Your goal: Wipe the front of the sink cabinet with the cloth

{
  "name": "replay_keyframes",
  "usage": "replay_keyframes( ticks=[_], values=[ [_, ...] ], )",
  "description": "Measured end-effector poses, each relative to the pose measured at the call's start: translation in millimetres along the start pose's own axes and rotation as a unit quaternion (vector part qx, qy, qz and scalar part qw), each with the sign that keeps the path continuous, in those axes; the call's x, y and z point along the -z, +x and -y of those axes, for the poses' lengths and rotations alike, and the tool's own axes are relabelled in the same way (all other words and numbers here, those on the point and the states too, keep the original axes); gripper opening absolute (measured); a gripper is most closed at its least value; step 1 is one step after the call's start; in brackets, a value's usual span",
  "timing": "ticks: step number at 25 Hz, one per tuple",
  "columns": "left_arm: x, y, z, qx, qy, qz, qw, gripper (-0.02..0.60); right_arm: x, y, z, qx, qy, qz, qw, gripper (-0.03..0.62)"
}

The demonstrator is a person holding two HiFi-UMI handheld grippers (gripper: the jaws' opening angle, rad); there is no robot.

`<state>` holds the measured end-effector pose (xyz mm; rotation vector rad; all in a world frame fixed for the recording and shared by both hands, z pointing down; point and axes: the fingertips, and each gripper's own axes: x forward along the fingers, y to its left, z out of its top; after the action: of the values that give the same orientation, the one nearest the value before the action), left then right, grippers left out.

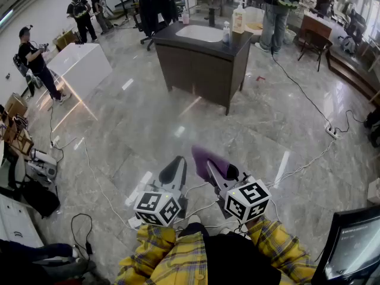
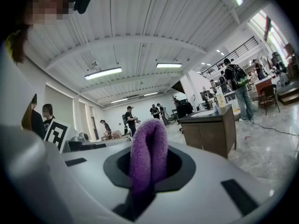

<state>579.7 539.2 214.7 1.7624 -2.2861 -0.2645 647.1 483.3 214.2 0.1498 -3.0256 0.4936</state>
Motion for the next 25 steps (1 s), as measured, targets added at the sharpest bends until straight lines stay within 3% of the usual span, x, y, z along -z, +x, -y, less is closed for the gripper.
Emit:
replay_keyframes(
  ticks=[25],
  values=[
    [1,2,-17,0.006,0.007,-0.003,1.0,0.031,7,20,-5,-0.014,0.011,-0.007,1.0,0.044]
  ],
)
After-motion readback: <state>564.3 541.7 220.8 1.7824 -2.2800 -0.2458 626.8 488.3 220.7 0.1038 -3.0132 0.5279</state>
